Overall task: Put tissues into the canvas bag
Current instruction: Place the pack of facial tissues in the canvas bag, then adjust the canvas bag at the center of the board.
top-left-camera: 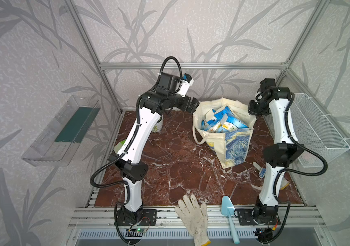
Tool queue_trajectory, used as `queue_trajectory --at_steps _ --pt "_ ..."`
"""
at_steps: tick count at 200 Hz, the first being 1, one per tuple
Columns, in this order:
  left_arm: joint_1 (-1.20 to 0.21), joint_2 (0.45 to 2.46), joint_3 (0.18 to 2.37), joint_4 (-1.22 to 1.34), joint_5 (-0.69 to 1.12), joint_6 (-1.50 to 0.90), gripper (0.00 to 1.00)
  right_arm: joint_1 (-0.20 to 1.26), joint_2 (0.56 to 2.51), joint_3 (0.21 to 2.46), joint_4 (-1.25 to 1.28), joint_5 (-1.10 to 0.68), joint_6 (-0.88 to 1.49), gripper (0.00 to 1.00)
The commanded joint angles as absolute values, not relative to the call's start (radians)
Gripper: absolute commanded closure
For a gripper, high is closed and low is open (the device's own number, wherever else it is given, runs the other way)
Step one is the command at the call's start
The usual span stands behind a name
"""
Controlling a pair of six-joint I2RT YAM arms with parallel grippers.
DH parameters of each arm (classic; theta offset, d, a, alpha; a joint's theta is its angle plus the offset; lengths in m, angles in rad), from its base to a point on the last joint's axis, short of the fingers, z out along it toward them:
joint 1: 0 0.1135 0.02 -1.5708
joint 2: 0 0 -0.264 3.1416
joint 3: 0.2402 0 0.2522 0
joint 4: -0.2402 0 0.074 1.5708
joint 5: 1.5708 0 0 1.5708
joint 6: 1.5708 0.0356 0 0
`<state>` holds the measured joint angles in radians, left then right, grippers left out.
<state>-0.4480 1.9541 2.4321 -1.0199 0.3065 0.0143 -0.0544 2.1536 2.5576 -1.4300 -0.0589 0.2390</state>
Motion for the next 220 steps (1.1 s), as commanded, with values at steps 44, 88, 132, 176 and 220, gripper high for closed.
queue_trajectory --at_steps 44,88,132,176,220 --pt "-0.451 2.005 2.244 -1.04 0.354 -0.086 0.01 -0.06 2.14 2.591 -1.438 -0.074 0.228 0.73" --pt "-0.448 2.02 2.233 -1.029 0.317 -0.13 0.01 -0.057 2.131 2.593 -1.431 -0.063 0.222 0.53" --pt "-0.442 1.98 2.244 -1.043 0.276 -0.119 0.01 -0.043 2.131 2.624 -1.415 -0.044 0.227 0.38" --pt "-0.436 1.946 2.273 -1.062 0.232 -0.074 0.01 -0.03 2.116 2.66 -1.367 -0.055 0.234 0.27" --pt "-0.412 1.943 2.272 -1.062 0.222 -0.098 0.01 -0.029 2.098 2.677 -1.313 -0.073 0.242 0.24"
